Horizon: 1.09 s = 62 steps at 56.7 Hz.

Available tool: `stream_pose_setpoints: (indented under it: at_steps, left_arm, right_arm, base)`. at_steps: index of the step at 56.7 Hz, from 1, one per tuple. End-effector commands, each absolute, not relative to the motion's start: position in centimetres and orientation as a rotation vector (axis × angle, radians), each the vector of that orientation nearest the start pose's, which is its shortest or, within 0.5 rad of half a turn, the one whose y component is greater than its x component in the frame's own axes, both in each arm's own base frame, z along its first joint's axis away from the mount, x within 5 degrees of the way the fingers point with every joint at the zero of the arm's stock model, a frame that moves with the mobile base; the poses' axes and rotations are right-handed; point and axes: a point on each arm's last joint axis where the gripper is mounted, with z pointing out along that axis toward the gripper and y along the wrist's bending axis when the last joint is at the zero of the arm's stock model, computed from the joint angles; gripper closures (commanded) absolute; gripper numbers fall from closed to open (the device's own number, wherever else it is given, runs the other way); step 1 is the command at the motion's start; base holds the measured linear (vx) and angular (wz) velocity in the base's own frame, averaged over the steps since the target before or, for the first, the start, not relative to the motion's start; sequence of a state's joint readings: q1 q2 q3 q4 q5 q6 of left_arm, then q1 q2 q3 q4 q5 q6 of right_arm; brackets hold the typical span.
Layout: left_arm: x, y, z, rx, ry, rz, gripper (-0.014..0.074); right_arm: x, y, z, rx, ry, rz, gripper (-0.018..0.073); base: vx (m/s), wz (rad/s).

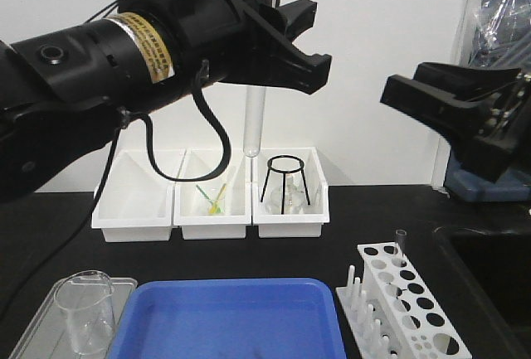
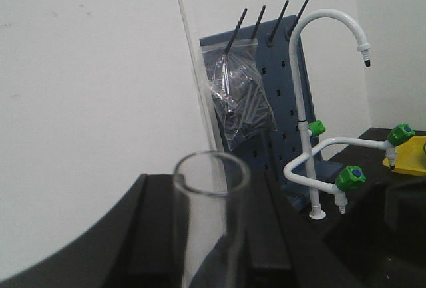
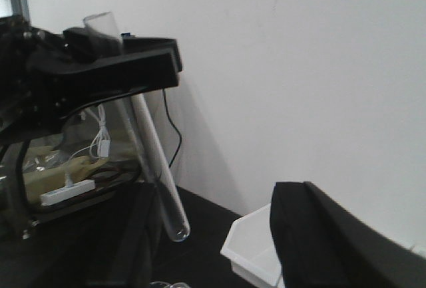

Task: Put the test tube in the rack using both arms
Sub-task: 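Close the right gripper on the test tube below the left gripper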

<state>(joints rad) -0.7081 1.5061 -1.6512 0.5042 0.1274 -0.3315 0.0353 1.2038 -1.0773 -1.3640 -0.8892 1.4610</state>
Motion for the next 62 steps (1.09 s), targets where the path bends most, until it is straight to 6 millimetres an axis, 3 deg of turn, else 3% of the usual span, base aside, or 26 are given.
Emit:
stream_pose_setpoints:
  at_steps: [1,12,41,55,62]
  left_arm:
    - [25.1,-21.5,52.7,0.546,1.209,-0.453,0.0603]
    - [25.1,-21.6,52.7,0.517,1.224,-0.501,0.0603]
    - [24.2,-22.5,52.7,0.528,1.224,-0.553,0.0603]
    - [24.0,-23.2,52.3,0.561,1.228,-0.547,0.0603]
    - [24.0,-23.2,52.3,0.562,1.233,-0.543,0.0603]
  right_arm:
    - [23.8,8.7,43.8,-0.618,1.289,0.84,0.0111]
    - [24.7,10.6,43.6,-0.648,1.298,0.881,0.0111]
    - [26.4,14.6,46.0,-0.751,1.208,0.958,0.0111]
    - [27.0,14.8,45.7,-0.752,1.218,0.963,0.0118]
    - [26.9,14.8,45.7,-0.754,1.215,0.965,0.0198]
  base:
    - [0.0,0.0]
    - [0.0,0.0]
    - [0.0,0.0]
    - [0.0,0.0]
    - [0.0,0.0]
